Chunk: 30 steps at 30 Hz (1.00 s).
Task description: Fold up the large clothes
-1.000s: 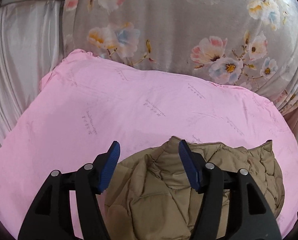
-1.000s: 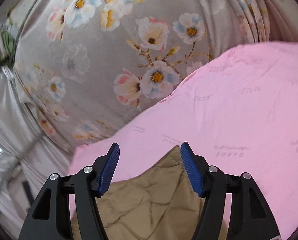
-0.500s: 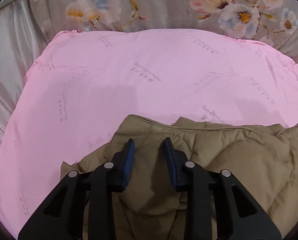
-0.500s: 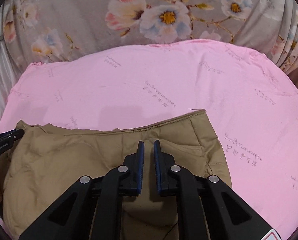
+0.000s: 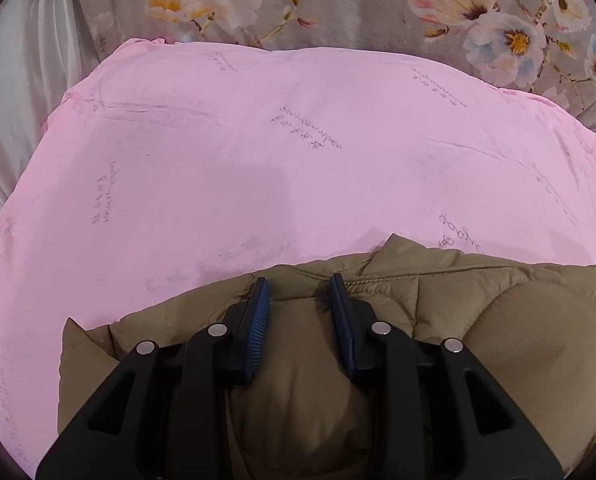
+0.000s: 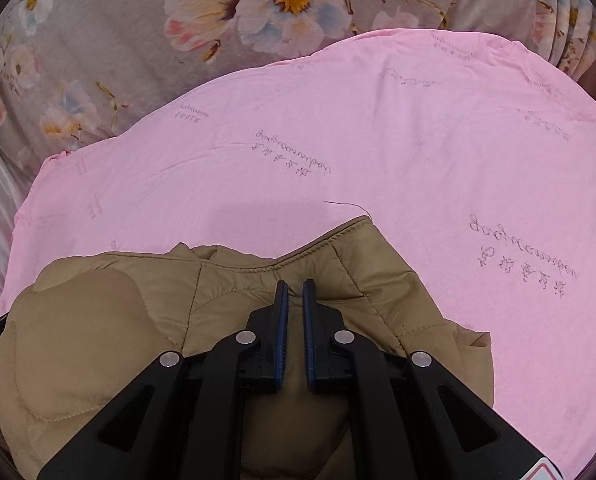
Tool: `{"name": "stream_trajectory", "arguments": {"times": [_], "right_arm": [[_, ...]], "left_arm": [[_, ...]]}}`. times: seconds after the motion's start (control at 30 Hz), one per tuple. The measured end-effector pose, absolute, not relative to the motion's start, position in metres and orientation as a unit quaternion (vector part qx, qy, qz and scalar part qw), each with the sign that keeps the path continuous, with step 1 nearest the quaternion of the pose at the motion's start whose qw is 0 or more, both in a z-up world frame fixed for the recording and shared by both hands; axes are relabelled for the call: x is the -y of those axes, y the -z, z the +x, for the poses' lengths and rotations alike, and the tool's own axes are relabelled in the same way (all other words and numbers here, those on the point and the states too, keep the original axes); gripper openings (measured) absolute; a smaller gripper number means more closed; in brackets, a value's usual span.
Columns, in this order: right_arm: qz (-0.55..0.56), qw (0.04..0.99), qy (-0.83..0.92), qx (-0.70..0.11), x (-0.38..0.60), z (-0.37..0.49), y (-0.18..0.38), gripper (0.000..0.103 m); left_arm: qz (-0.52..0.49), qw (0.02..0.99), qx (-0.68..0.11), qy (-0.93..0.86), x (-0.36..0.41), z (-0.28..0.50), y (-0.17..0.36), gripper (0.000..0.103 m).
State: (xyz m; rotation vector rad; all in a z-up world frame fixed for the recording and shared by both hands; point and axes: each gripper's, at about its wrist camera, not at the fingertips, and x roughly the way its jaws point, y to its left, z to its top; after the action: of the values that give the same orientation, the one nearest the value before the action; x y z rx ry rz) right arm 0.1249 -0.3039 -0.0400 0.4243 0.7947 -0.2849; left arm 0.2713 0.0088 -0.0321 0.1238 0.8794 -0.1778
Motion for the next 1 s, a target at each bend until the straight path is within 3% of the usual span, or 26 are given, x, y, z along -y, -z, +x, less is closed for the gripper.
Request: {"name": "stream_trajectory", "arguments": {"times": [0.33,0.4,0.57,0.77,1.0], "right_arm": [[0.171,0.887,0.172,-0.394,0.295,0.127,0.031,0.006],[0.162,0.897,0.169,-0.375,0.279,0.115,0.007,0.017],[0.148,0.92,0.114,-0.346,0.222,0.101,-0.033,0.017],[0.108,0.92,0.077,-0.368,0.168,0.111,-0.021,0.017],[0.104,0.917,0.086,-0.375,0.168,0.115,0.009,0.016]], "left_arm": [[0.056,0.898,-0.426,0.091,-0.012,0.274,0.029,0.031],[0.054,0.897,-0.428,0.096,-0.013,0.261,0.01,0.031],[0.041,0.911,-0.377,0.159,0.002,0.2,-0.048,0.037],[0.074,0.9,-0.4,0.153,0.039,0.176,-0.019,0.036],[0.074,0.908,-0.392,0.132,0.043,0.177,0.011,0.04]]}}
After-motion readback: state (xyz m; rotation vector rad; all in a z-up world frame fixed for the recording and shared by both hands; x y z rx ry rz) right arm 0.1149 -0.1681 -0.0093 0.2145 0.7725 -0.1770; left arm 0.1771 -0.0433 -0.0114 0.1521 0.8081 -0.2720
